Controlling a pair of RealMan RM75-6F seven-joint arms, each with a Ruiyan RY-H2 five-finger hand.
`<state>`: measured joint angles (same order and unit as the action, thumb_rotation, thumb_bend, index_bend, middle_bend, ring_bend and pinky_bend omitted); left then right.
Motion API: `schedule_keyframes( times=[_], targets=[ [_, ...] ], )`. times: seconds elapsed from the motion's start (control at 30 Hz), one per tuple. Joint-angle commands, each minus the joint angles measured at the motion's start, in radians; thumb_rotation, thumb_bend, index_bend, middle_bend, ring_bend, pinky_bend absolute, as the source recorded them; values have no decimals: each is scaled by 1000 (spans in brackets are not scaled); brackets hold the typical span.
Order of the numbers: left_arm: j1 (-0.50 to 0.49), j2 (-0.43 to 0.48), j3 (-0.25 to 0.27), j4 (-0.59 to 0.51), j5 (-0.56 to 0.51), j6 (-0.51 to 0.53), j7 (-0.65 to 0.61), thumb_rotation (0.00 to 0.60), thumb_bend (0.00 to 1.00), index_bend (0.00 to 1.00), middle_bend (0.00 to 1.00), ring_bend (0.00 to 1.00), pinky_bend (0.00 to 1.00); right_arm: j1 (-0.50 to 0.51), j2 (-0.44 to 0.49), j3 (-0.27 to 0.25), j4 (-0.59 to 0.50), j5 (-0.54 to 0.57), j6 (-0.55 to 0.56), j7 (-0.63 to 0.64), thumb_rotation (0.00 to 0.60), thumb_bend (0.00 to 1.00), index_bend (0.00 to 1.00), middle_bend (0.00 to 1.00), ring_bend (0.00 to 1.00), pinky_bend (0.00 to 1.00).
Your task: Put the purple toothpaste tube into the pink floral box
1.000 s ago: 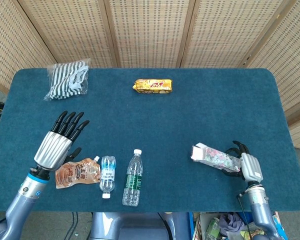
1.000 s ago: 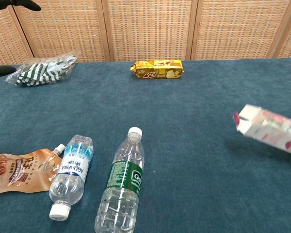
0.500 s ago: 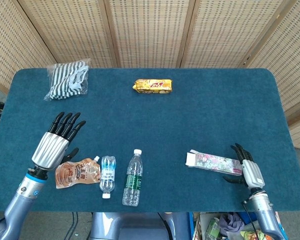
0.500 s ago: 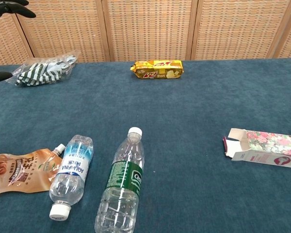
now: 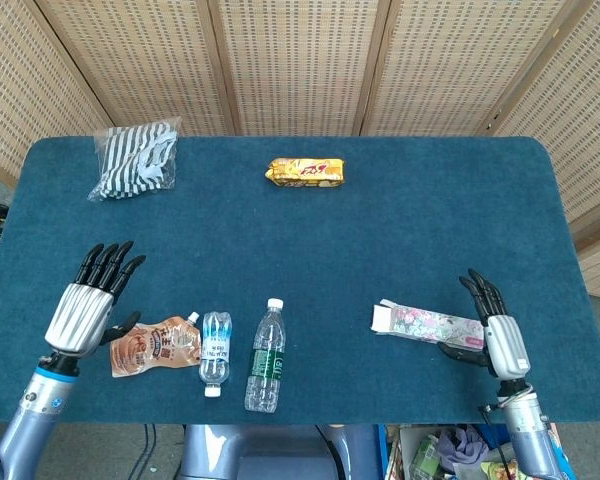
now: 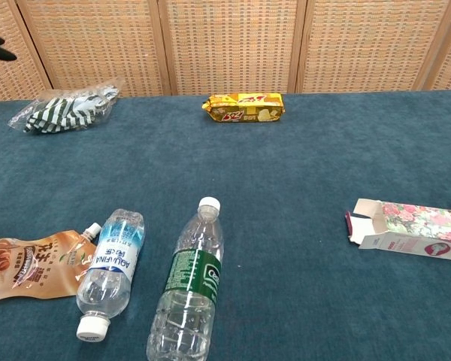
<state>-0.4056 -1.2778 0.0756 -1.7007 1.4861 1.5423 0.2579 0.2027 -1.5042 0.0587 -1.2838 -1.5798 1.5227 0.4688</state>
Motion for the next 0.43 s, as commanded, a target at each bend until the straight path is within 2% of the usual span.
schedule_keyframes(
  times=[0.03,0.3,0.43],
  targets=[
    [58,-42,32,66,18,27,-52,600,290,74,0,0,0,-15,16,-12,-14,-73,71,-136,600,156,64,0,0,0],
    [118,-69,33,189,1,14,-41,600,291,56,0,0,0,-39,44,-26,46,-100,89,-453,600,156,64,0,0,0],
    [136,-60,21,200,-11,1,-45,600,290,56,0,0,0,-47,64,-20,26,-81,83,-497,600,156,64,0,0,0]
  ],
)
